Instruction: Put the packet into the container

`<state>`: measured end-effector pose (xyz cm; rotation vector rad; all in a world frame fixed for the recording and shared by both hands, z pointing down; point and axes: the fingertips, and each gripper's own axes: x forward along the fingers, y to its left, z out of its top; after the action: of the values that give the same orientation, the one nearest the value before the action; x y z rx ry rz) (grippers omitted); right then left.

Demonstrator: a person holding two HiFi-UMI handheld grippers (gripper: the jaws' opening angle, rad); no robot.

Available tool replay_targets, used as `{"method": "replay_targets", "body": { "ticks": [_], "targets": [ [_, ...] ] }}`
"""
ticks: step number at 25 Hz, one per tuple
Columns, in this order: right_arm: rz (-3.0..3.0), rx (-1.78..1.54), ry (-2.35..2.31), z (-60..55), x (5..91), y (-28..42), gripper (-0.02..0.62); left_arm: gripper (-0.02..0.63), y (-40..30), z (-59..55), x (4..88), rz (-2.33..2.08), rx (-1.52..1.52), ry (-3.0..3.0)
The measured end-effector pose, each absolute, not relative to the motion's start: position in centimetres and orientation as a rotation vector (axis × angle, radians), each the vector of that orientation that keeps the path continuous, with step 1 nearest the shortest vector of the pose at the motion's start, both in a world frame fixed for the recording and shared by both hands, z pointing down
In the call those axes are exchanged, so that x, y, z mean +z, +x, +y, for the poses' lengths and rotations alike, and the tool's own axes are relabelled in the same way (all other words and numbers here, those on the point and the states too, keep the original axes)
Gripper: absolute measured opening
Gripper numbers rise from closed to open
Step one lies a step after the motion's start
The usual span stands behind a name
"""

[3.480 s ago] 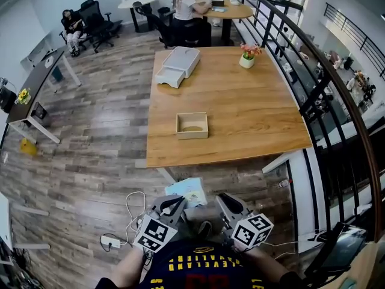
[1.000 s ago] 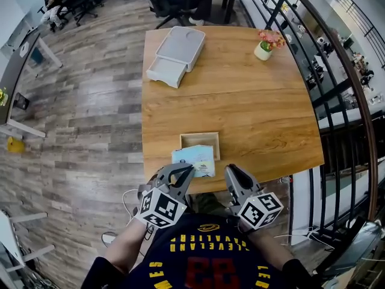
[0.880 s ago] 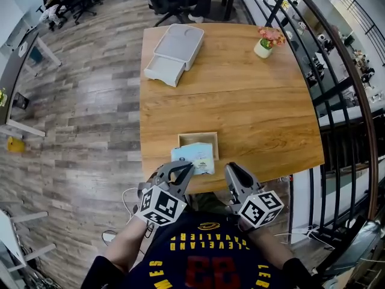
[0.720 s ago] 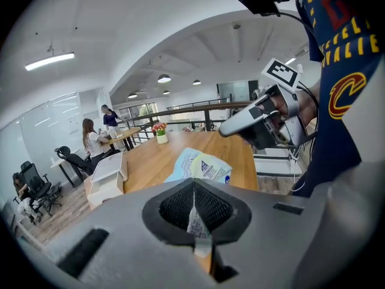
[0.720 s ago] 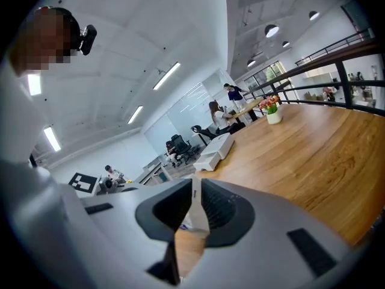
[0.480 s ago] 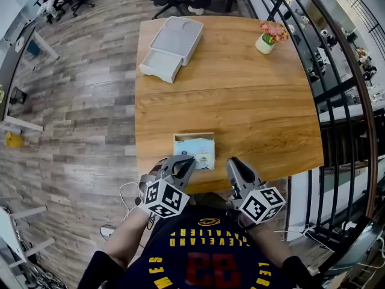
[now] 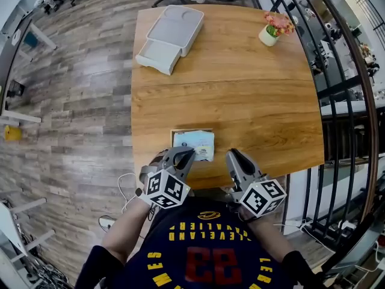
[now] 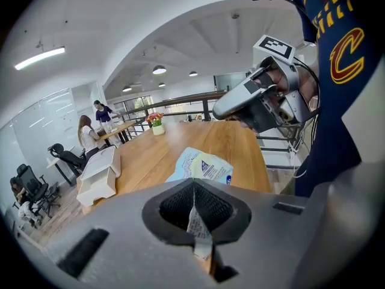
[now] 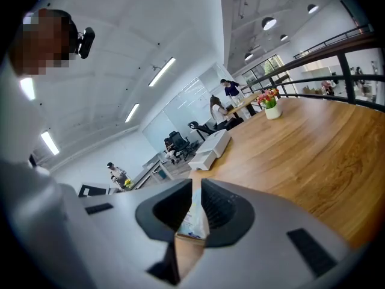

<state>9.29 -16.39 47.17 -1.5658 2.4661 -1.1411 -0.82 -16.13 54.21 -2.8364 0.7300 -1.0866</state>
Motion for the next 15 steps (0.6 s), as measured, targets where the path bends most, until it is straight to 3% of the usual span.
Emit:
{"method": "replay_targets", "body": {
  "ticks": [15],
  "targets": [
    [2.462,-1.180,-1.567,-17.2,47.7,9.3,0.054,0.006,-1.3,-16.3,58.2,0.725,-1.196,-2.847]
  ]
}}
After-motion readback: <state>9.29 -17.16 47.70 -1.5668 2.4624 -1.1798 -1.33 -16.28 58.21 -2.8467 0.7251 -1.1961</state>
